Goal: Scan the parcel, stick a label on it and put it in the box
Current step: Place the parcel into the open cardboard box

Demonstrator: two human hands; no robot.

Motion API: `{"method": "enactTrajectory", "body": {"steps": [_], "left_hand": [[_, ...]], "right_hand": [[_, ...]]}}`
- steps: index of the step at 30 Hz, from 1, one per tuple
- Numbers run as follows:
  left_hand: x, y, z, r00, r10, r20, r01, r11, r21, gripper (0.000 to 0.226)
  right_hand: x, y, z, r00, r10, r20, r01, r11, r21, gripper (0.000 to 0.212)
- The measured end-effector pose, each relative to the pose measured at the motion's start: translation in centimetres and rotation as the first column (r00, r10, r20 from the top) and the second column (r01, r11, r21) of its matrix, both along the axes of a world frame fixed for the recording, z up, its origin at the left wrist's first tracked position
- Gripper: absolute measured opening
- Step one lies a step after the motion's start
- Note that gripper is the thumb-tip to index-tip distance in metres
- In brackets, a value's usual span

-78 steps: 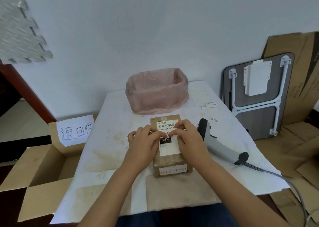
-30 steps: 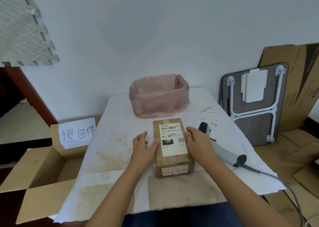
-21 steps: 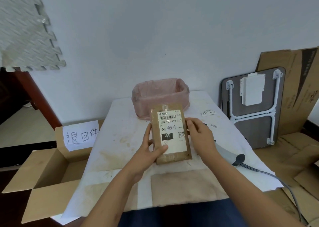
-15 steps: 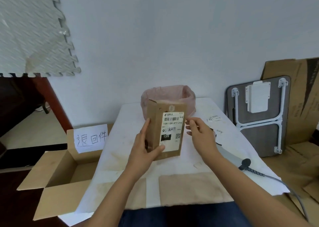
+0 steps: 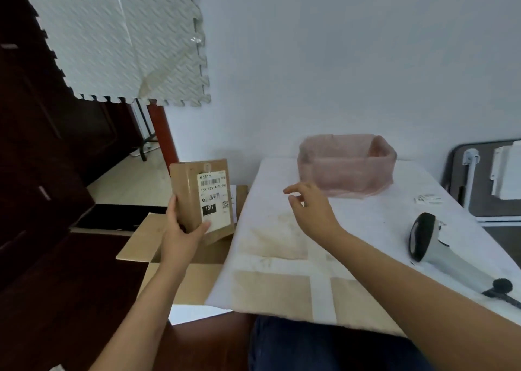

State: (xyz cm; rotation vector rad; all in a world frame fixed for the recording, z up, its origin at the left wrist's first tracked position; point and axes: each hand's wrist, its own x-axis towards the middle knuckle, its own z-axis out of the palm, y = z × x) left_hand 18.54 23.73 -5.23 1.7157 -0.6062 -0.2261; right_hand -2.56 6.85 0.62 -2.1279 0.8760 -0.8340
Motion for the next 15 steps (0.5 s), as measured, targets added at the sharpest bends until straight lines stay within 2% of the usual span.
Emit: {"method": "enactTrajectory", "body": {"steps": [3, 7, 12, 15], "left_hand": [[4.7, 1.3, -1.3, 0.975, 0.034, -0.219, -0.032, 0.999, 0.013, 0.079], [10.0, 0.6, -4.3, 0.888, 0.038, -0.458, -0.014, 0.998, 0.057, 0.056], [14.8, -2.8, -9.5, 0.790, -0.013, -0.612, 0.085, 0.992, 0.088, 0.038], [17.2, -5.2, -13.1, 0.739, 0.017, -0.673, 0.107, 0.984, 0.142, 0.042]], "right_hand": [[3.0, 0.6, -1.2, 0.996, 0.070, -0.058, -0.071, 0.997, -0.013, 0.026], [6.9, 0.3, -2.7, 0.979, 0.133, -0.158, -0.139, 0.990, -0.026, 0.027], [12.5, -0.8, -3.0, 0.950, 0.198, -0.242, -0.211, 0.977, -0.031, 0.026], [15.5, -1.7, -3.2, 0.935, 0.230, -0.269, -0.252, 0.966, -0.051, 0.026]]}}
